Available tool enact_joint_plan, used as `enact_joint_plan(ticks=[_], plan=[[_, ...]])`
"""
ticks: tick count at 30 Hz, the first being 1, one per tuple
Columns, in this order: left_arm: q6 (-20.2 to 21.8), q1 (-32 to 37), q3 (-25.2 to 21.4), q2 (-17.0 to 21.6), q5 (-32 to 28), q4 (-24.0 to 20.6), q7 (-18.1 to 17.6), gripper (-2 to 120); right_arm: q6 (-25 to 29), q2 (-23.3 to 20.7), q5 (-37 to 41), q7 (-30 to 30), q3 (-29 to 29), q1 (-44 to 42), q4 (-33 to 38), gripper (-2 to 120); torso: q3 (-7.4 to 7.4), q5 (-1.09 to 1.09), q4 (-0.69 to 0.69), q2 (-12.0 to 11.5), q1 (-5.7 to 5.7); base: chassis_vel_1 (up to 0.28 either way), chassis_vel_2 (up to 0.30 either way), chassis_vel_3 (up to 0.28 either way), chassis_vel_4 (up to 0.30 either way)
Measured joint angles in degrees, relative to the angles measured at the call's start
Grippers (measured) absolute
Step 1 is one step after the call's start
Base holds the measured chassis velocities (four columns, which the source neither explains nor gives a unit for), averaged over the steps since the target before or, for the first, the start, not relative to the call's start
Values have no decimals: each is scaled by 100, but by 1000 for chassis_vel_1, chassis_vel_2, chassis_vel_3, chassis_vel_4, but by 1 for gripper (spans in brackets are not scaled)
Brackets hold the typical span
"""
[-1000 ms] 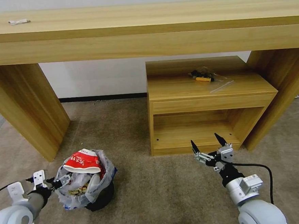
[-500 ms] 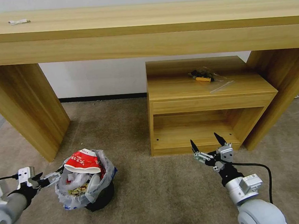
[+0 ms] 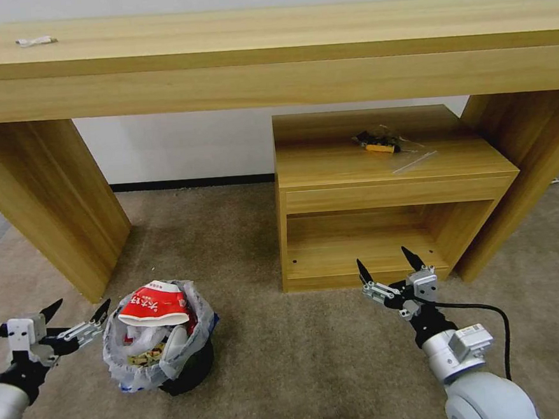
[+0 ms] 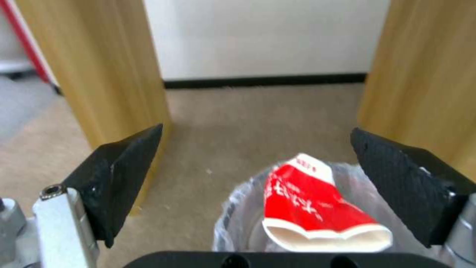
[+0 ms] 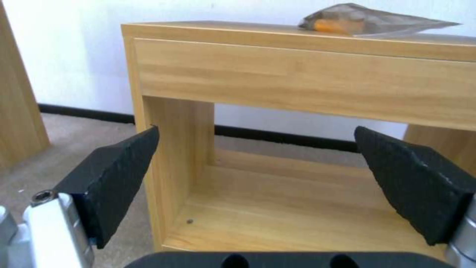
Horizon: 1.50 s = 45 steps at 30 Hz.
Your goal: Pick up the trash bin and place the garbage on the floor into it.
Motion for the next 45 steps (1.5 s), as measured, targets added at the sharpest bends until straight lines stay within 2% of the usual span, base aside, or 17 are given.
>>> enact_joint_plan(ticks=[2, 3, 6, 11, 21, 24, 27, 28, 31, 45], plan=[[-237, 43, 235, -306, 391, -95, -306, 100, -2, 63, -157, 115, -1, -114, 55, 100, 0, 0, 0, 0, 0, 0, 0, 0, 0], [-237, 43, 235, -306, 391, -95, -306, 100, -2, 63, -157, 115, -1, -114, 55, 100, 0, 0, 0, 0, 0, 0, 0, 0, 0], [-447, -12, 787, -880, 954, -280, -801, 100, 167, 71, -382, 316, 24, -409, 89, 100, 0, -1, -1, 0, 0, 0, 0, 0, 0], [-545, -60, 1220, -1236, 1464, -367, -938, 100, 446, 99, -496, 412, 165, -717, 119, 100, 0, 0, -1, 0, 0, 0, 0, 0, 0], [-521, -288, 1471, -1424, 1664, -242, -869, 100, 541, 313, -395, 426, 290, -797, 86, 100, 0, 0, -1, 0, 0, 0, 0, 0, 0], [-508, -156, 1461, -1428, 1654, -353, -831, 100, 494, 413, -430, 405, 271, -941, 202, 100, 0, -1, -1, -1, 0, 0, 0, 0, 0], [-574, 422, 1413, -1452, 1560, -704, -766, 100, 548, 588, -606, 403, 257, -1411, 488, 100, 0, -1, 1, 0, -1, 0, 0, 0, 0], [-574, 422, 1413, -1452, 1560, -704, -766, 100, 548, 588, -606, 403, 257, -1411, 488, 100, 0, -1, 1, 0, -1, 0, 0, 0, 0], [-829, 798, 1414, -1468, 1486, -871, -748, 100, 791, 667, -813, 402, 312, -1789, 642, 100, 0, -1, -1, 0, 0, 0, 0, 0, 0], [-907, 837, 1420, -1457, 1463, -864, -743, 100, 817, 598, -829, 396, 525, -1879, 700, 100, 0, -1, -1, 0, 0, 0, 0, 0, 0]])
